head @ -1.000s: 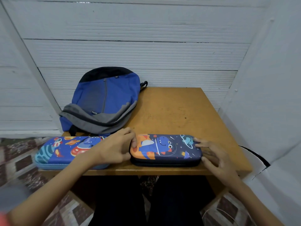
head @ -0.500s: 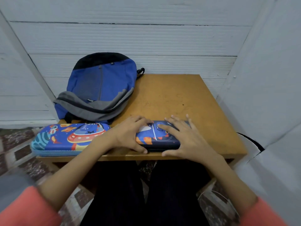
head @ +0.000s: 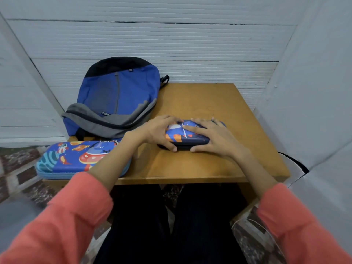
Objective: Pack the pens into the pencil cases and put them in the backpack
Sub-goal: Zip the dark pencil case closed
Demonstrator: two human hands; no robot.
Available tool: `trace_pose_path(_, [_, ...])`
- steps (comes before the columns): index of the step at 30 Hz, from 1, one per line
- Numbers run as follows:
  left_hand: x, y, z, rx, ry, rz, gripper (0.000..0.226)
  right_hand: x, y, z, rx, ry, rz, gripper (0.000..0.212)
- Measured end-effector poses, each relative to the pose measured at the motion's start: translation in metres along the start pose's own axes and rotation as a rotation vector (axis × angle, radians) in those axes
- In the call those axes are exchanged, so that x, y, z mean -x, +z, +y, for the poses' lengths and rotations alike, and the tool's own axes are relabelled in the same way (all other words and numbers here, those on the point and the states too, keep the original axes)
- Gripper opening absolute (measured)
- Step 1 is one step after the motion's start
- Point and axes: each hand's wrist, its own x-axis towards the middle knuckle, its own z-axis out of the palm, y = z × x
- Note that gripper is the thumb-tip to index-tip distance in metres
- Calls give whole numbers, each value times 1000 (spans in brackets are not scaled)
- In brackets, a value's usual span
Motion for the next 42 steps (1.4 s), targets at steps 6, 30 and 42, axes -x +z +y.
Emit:
trace_pose_path(6, [-21,-13,-5,39,-73,-123,107,-10,3,5,-12,52,27,80])
trace_pose_path(30, [-26,-26,-20,490,-397,-9,37,-8,-1,1,-123,88,85,75])
trace_pose_path(42, [-24,-15,-34,380,-356,160,27,-7,-2,0,-141,87,96,73])
